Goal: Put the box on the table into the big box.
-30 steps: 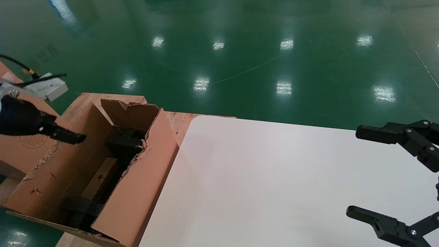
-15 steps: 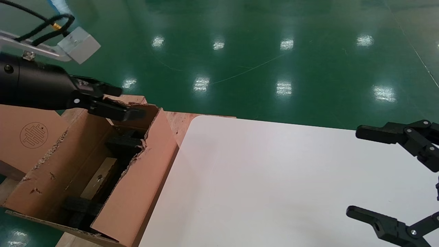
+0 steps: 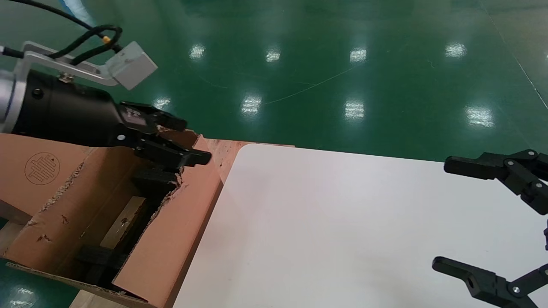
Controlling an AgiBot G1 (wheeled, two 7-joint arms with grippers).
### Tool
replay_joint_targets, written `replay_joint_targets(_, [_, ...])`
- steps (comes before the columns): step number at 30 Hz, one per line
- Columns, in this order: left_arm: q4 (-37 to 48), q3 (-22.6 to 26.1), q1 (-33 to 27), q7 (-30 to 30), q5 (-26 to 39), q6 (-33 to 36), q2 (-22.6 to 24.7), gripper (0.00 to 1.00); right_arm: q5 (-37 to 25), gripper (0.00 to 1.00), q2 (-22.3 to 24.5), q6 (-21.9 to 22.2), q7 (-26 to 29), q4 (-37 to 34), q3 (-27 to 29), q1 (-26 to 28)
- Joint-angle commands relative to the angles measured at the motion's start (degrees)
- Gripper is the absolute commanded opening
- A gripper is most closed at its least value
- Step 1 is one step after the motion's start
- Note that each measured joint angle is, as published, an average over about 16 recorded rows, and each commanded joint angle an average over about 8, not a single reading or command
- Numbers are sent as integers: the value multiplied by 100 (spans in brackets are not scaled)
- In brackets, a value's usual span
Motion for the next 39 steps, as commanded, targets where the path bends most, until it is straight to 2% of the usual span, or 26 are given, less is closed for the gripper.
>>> replay_joint_targets(1, [11,-291,265,137,-47,56,44,100,0,100,0,0,0,-1,-1,1])
replay_joint_targets(39, [241,-6652,6072,3128,-1065,1280,1009,100,7,100,3,3,-5,-2,-10,3])
